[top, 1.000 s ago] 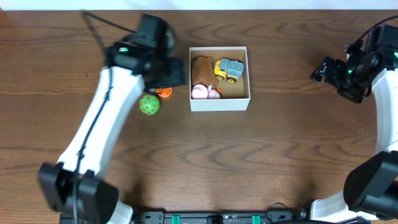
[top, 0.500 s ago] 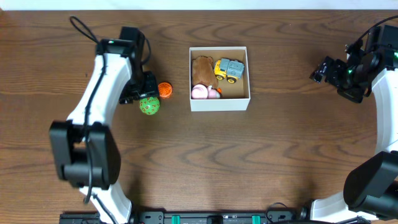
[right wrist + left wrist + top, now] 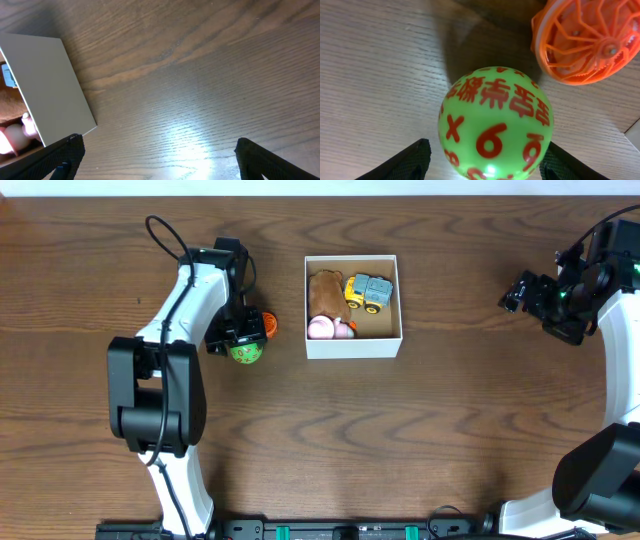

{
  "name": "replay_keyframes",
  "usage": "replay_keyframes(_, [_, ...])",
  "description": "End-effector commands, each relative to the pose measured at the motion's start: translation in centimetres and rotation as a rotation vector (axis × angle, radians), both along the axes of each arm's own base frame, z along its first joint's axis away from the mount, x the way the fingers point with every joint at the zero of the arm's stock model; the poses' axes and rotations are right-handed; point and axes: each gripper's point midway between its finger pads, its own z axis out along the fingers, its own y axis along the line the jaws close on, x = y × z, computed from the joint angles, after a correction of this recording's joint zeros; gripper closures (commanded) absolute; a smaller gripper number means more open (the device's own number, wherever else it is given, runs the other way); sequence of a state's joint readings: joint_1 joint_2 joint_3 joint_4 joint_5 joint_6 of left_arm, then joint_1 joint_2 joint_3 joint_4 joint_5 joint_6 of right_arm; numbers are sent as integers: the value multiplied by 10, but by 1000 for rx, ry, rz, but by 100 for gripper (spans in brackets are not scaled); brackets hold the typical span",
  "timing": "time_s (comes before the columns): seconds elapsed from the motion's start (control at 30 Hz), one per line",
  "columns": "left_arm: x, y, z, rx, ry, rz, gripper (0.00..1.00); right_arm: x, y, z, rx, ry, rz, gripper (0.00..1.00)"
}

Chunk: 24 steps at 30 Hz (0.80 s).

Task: Pack container
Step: 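Move the left gripper to the green numbered ball and grasp it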

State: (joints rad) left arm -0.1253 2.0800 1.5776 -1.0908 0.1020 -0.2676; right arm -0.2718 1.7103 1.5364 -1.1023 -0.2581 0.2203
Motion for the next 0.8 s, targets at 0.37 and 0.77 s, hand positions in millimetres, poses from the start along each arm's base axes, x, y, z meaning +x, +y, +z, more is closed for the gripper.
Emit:
replay_keyframes(0.37, [13, 13, -19, 52, -28, -17, 32, 0, -1, -3, 6, 9, -11, 1])
replay_keyframes(0.77, [16, 4, -19, -4, -40, -64, 51, 0, -1, -3, 6, 10, -11, 1])
